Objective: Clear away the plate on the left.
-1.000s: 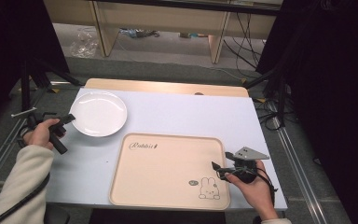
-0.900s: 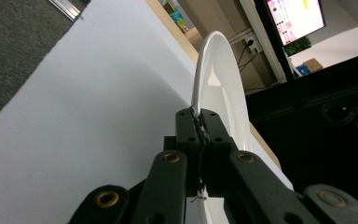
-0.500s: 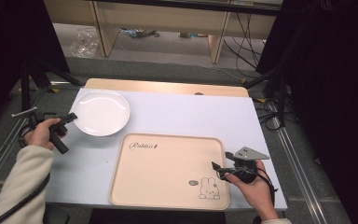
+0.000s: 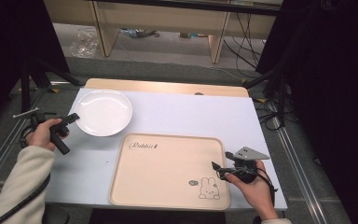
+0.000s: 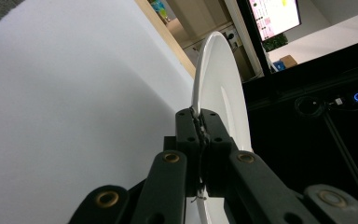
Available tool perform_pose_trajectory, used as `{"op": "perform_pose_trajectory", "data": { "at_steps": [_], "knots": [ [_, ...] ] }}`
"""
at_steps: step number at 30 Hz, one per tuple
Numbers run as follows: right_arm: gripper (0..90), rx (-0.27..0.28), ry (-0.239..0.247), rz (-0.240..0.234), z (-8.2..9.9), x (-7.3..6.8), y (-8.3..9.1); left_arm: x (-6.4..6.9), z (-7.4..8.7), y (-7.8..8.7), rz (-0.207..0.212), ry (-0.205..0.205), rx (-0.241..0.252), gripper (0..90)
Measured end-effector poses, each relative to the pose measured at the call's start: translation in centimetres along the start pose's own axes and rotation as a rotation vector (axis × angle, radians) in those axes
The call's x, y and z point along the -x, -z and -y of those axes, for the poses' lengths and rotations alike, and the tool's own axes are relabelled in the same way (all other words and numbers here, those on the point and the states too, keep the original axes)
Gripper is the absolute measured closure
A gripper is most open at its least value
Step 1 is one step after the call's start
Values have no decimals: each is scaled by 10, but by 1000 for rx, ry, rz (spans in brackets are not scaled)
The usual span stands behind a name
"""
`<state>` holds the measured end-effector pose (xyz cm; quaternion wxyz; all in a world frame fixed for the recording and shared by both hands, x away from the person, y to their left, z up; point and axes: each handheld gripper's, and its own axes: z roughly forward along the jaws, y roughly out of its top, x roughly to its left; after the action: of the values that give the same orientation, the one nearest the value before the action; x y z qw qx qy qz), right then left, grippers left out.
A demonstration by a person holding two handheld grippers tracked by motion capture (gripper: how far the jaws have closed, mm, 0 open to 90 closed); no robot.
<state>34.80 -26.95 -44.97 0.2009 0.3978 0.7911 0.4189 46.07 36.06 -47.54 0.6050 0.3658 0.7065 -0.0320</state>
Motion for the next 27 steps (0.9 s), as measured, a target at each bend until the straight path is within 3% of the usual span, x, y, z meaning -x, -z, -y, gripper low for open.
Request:
{"op": "perform_pose_trajectory", "data": {
  "at_steps": [2, 3, 5, 10, 13, 16, 27],
  "knots": [
    [313, 2, 2, 2, 0, 0, 0, 2, 1, 0, -29, -8, -13, 873],
    [313, 3, 2, 2, 0, 0, 0, 1, 1, -1, 10, -6, -13, 873],
    [313, 1, -5, 0, 0, 0, 0, 3, 2, -2, -19, 0, -21, 873],
    [313, -7, -11, -8, 0, -1, 0, 5, 5, -4, 7, 21, -27, 873],
    [313, -4, -4, -6, 0, 0, 0, 7, 6, -5, 29, 10, -38, 873],
    [313, -4, -4, -5, 0, 0, 0, 9, 7, -6, 18, 11, -45, 873],
    [313, -4, 3, -2, 0, 0, 0, 15, 10, -6, 48, 18, -47, 872]
  ]
}}
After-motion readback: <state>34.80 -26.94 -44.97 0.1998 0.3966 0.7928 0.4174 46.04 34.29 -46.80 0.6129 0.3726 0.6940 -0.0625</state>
